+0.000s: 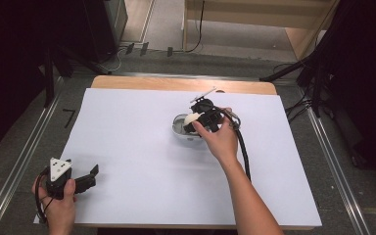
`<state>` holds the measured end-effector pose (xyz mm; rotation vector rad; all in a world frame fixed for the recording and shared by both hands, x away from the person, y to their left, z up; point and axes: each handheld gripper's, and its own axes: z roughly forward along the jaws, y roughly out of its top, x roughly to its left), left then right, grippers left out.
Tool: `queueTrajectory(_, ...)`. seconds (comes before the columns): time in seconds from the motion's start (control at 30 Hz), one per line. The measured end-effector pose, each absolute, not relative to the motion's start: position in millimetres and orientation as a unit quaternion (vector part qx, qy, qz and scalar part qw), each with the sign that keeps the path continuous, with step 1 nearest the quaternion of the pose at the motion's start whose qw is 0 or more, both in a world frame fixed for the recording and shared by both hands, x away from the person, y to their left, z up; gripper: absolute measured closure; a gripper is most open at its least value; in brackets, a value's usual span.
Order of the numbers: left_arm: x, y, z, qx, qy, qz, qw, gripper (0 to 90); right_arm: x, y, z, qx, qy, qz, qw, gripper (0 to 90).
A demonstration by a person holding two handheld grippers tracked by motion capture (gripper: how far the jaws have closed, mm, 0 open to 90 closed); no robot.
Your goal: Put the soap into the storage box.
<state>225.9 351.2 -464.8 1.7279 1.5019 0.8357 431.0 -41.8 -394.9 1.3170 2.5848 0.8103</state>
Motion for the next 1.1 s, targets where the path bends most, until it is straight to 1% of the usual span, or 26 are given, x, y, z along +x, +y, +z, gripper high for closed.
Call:
queueTrajectory(0.57,226.2,351.3,-464.8,0.665,0.580,0.320,0.344,7.4,437.8,-33.1,-404.1,0.451,0.851,0.261,0.058,24.6)
queueTrajectory(1.1,226.2,351.3,-464.8,0.665,0.580,0.321,0.344,7.4,441.0,-33.9,-409.0,0.458,0.850,0.254,0.054,24.5)
